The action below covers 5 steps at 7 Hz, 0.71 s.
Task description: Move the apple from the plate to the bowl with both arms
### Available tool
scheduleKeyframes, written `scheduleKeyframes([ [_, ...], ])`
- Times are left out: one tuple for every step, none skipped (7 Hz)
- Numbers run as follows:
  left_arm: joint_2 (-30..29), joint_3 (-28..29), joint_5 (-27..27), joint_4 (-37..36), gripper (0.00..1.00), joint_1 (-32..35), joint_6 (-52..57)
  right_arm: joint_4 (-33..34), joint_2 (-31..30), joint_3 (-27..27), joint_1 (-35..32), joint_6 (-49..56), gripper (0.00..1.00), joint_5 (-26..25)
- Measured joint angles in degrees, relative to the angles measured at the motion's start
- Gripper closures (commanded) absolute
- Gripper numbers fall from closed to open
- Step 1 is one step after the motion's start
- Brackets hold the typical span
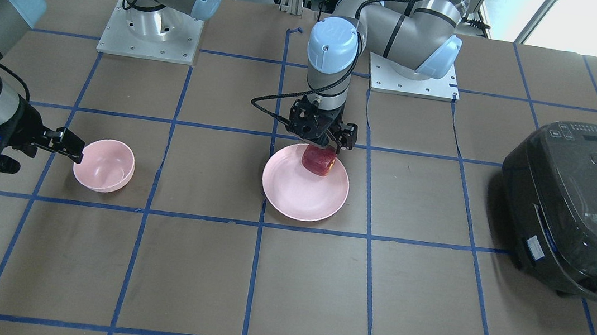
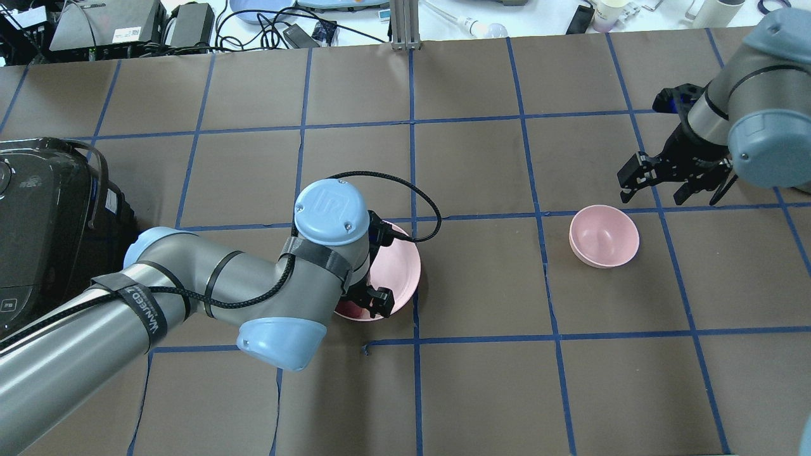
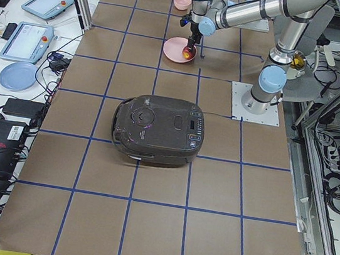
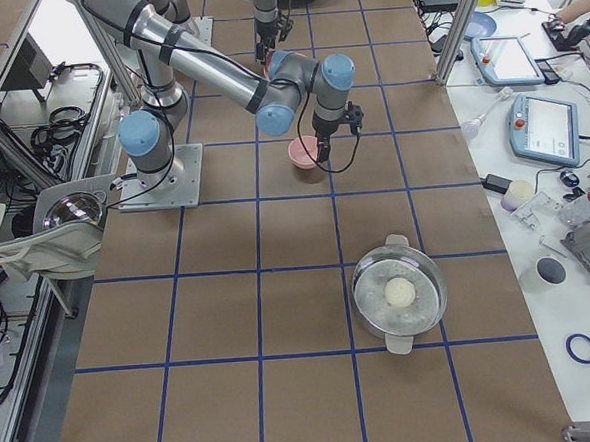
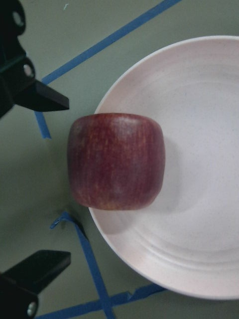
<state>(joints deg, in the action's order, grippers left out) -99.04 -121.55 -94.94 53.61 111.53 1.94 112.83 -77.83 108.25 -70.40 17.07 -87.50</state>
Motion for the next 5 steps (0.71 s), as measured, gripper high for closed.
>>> scheduleKeyframes([
  [-1.4,-0.2,-0.5,-2.7,0.03,0.0,0.1,1.8,1.7,1.0,0.0,-0.1,0.0,-0.2],
  [-2.6,-0.2,-0.9,-4.9,0.21,0.0,0.2,2.6,3.3,1.6,0.1,-0.2,0.06,-0.1],
  [-3.7,-0.2,-1.0,-6.4,0.53,0.0,0.3,2.9,4.4,2.6,0.1,-0.1,0.39,-0.1],
  [-4.4,-0.1,-1.0,-7.1,0.75,0.0,0.5,3.1,4.8,3.7,0.1,0.0,0.71,0.0],
  [-4.6,0.1,-1.0,-7.4,0.81,0.0,0.9,3.2,5.0,4.7,0.1,0.3,1.0,-0.1],
])
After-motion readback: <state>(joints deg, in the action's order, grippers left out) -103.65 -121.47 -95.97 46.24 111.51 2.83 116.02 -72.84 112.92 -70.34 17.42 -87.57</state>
